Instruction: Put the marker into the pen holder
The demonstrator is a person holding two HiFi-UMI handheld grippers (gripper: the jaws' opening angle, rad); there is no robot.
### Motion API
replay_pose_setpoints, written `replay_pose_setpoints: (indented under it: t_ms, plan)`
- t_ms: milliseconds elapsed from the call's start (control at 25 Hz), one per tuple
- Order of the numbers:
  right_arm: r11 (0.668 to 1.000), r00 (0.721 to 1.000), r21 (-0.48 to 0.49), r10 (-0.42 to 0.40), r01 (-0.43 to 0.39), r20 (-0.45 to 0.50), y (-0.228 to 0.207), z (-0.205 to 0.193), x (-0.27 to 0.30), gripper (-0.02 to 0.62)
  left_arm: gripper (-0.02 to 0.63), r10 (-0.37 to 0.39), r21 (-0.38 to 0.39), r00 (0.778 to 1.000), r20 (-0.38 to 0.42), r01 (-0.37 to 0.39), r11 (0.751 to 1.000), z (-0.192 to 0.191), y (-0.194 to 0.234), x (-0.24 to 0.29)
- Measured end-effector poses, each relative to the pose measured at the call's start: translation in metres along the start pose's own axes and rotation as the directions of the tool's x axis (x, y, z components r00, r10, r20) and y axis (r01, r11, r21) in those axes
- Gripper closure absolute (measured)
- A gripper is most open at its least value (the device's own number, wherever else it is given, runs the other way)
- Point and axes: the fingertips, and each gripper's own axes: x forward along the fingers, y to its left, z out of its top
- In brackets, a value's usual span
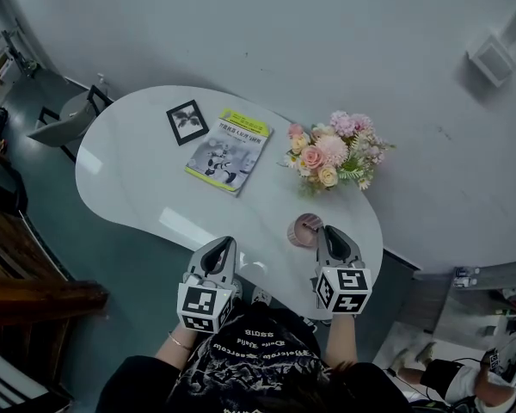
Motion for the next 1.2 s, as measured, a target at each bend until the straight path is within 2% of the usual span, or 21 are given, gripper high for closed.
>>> replay_pose_setpoints:
  t_ms: [240,840,1040,1200]
  plan:
    - [1.0,1.0,0.015,0.008,-0.007,-0.019,-0.002,-0.012,0.01,0.538,0.58,0.022,0.004,1.0,-0.009,-0.022,1.0,-0.006,0.001,-0.007]
    - [0.999,0.998,0.012,0.046,-0.045,-0.035,0.01,-0.031,0.024,0.538,0.58,0.021,0.0,1.0,0.003,-0.021,1.0,-0.005,-0.01,-0.013]
    - [0.999,0.999,0.024,0.036,-0.036,-0.029,0.006,-0.031,0.025,0.537,0.58,-0.004,0.007,1.0,0.006,0.004,1.0,-0.011,-0.017,-0.012]
    - [0.999,0.999,0.045,0.022,-0.021,-0.023,0.0,-0.034,0.024,0.532,0.58,0.017,0.004,1.0,0.004,-0.017,1.0,-0.006,-0.015,-0.014]
